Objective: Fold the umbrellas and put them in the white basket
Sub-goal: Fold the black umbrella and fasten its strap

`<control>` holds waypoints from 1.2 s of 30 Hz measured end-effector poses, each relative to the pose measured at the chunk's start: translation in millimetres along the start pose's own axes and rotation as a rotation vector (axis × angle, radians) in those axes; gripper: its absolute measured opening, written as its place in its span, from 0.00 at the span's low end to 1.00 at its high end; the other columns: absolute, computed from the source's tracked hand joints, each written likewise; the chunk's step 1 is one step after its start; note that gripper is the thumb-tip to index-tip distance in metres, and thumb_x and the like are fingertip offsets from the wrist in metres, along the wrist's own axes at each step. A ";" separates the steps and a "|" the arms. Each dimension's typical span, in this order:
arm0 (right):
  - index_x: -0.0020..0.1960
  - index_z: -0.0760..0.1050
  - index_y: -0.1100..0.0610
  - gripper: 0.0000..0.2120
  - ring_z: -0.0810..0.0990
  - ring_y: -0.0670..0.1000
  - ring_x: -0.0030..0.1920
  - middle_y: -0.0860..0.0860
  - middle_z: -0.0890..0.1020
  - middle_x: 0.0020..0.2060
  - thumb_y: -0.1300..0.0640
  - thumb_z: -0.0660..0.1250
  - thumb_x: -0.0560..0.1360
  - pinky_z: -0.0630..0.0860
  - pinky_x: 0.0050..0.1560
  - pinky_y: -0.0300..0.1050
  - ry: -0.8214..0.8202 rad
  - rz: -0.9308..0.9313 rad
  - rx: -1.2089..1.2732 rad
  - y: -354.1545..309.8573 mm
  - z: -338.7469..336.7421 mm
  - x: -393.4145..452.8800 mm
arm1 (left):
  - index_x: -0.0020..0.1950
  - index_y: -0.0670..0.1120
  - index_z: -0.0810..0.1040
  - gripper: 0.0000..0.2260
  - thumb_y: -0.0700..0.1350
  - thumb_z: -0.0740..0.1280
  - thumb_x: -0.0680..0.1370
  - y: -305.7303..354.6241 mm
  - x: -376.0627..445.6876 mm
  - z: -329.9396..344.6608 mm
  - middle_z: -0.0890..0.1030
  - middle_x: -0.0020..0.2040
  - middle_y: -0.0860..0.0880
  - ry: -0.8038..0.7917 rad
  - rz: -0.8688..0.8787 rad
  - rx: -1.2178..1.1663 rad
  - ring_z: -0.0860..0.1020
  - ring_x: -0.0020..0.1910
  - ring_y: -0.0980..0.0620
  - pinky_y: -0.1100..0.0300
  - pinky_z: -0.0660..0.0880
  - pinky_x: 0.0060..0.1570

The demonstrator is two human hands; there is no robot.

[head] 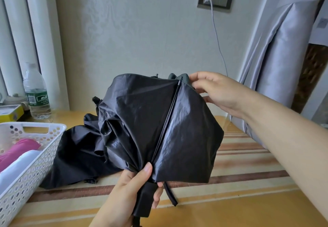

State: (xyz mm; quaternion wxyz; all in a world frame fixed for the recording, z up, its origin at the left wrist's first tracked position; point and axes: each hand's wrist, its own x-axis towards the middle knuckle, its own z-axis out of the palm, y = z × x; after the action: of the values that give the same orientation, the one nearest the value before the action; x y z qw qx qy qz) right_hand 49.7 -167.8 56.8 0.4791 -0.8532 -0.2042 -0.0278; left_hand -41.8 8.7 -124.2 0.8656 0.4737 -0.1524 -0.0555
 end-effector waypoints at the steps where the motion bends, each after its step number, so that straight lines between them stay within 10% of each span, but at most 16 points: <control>1: 0.54 0.78 0.56 0.11 0.77 0.46 0.43 0.50 0.80 0.48 0.57 0.57 0.82 0.73 0.46 0.40 -0.017 0.005 0.002 -3.6 -0.2 -0.8 | 0.38 0.39 0.80 0.24 0.57 0.81 0.58 -0.9 0.4 -0.3 0.71 0.29 0.38 0.013 0.000 0.009 0.70 0.24 0.46 0.58 0.70 0.24; 9: 0.42 0.78 0.59 0.17 0.76 0.46 0.38 0.49 0.79 0.36 0.44 0.70 0.74 0.71 0.42 0.40 0.249 0.106 -0.347 -4.0 4.4 -4.4 | 0.37 0.36 0.77 0.17 0.52 0.67 0.69 -3.2 2.8 1.1 0.71 0.27 0.38 0.225 0.001 0.176 0.69 0.25 0.46 0.61 0.67 0.26; 16: 0.52 0.77 0.59 0.12 0.82 0.51 0.46 0.54 0.84 0.47 0.56 0.73 0.72 0.79 0.51 0.45 -0.025 0.330 0.105 5.9 16.6 1.1 | 0.43 0.31 0.76 0.22 0.52 0.71 0.73 -2.7 2.4 5.8 0.71 0.27 0.38 0.260 0.026 0.211 0.70 0.26 0.46 0.61 0.69 0.28; 22: 0.39 0.77 0.65 0.16 0.75 0.50 0.34 0.54 0.78 0.33 0.51 0.72 0.74 0.67 0.37 0.43 0.333 0.083 -0.132 20.3 24.3 2.0 | 0.36 0.34 0.75 0.18 0.49 0.65 0.73 -1.3 1.4 7.9 0.73 0.26 0.40 0.313 0.029 0.290 0.71 0.26 0.48 0.63 0.66 0.25; 28: 0.29 0.64 0.56 0.25 0.64 0.44 0.19 0.47 0.65 0.20 0.42 0.67 0.76 0.58 0.22 0.38 0.339 0.114 -0.244 20.9 24.5 0.7 | 0.28 0.41 0.77 0.17 0.48 0.66 0.74 -1.6 1.3 10.0 0.73 0.26 0.39 0.325 0.032 0.311 0.70 0.25 0.48 0.61 0.64 0.25; 36: 0.46 0.76 0.57 0.17 0.82 0.54 0.43 0.53 0.83 0.42 0.42 0.66 0.76 0.78 0.50 0.49 0.133 0.235 -0.112 21.2 17.5 7.2 | 0.35 0.38 0.78 0.15 0.49 0.72 0.73 -2.9 1.2 7.9 0.72 0.28 0.37 0.252 -0.015 0.195 0.70 0.27 0.45 0.61 0.68 0.27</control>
State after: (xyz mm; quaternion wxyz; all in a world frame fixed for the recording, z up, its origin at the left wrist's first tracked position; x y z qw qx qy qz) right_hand 61.6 -160.7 32.1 0.4431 -0.8930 -0.0686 -0.0392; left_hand -43.0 0.4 -122.4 0.8273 0.5600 -0.0436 0.0129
